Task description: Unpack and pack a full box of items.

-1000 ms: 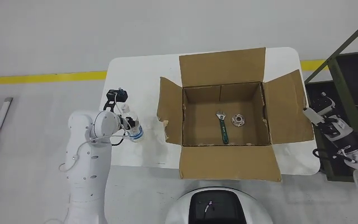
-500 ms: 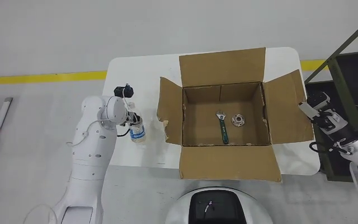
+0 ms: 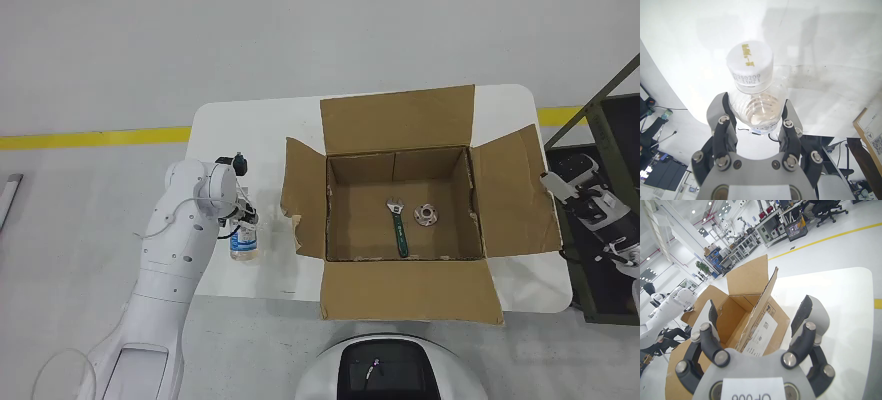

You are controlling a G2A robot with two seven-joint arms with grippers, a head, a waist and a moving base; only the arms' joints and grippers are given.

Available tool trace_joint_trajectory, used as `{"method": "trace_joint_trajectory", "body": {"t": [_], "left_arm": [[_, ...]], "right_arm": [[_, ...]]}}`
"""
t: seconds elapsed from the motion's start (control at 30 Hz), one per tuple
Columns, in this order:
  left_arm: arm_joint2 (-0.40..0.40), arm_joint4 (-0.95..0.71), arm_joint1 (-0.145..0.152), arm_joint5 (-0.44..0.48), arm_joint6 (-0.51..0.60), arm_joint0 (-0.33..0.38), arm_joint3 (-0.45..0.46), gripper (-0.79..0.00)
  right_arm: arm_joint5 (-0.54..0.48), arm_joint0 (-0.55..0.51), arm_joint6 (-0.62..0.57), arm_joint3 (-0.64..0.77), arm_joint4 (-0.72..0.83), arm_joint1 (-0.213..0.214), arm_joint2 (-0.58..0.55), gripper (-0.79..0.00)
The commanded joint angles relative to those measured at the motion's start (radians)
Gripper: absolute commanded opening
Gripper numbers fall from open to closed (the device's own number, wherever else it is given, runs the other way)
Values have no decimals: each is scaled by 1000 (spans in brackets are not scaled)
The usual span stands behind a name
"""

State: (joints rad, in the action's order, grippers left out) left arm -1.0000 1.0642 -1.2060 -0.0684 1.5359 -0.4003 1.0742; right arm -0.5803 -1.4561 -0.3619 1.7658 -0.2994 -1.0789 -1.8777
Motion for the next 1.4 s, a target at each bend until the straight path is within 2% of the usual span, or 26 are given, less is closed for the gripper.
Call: {"method": "trace_joint_trajectory", "body": {"t": [0.0,0.23,0.43,0.47,0.5,0.53,0.57,0.6,0.63,0.77,0.9,1.37], "left_arm": [[10,-9,-3,-3,0,11,-16,0],[24,-30,-8,-9,0,37,-44,0],[8,-30,-3,-7,0,40,-27,0],[5,-30,-2,-6,0,37,-23,0],[3,-29,-1,-6,0,36,-20,0],[3,-29,-1,-6,0,36,-20,0],[3,-29,-1,-6,0,36,-20,0],[3,-29,-1,-6,0,36,-20,0],[3,-29,-1,-6,0,36,-20,0],[3,-29,-1,-6,0,36,-20,0],[3,-29,-1,-6,0,36,-20,0],[3,-29,-1,-6,0,36,-20,0]], "right_arm": [[3,5,-4,-1,0,1,0,0],[3,19,-2,28,4,5,-4,0],[-10,62,-20,145,13,12,-6,0],[-6,72,-36,162,10,13,4,-77],[-6,85,-55,182,3,14,19,-376],[-4,96,-71,196,-2,16,36,-434],[-4,109,-87,209,-10,16,59,-526],[-4,120,-108,219,-26,17,84,-677],[3,133,-128,227,-53,18,112,-785],[64,178,-158,218,-158,15,239,-785],[152,216,-138,168,-208,6,342,-785],[157,219,-134,166,-211,5,347,-785]]}}
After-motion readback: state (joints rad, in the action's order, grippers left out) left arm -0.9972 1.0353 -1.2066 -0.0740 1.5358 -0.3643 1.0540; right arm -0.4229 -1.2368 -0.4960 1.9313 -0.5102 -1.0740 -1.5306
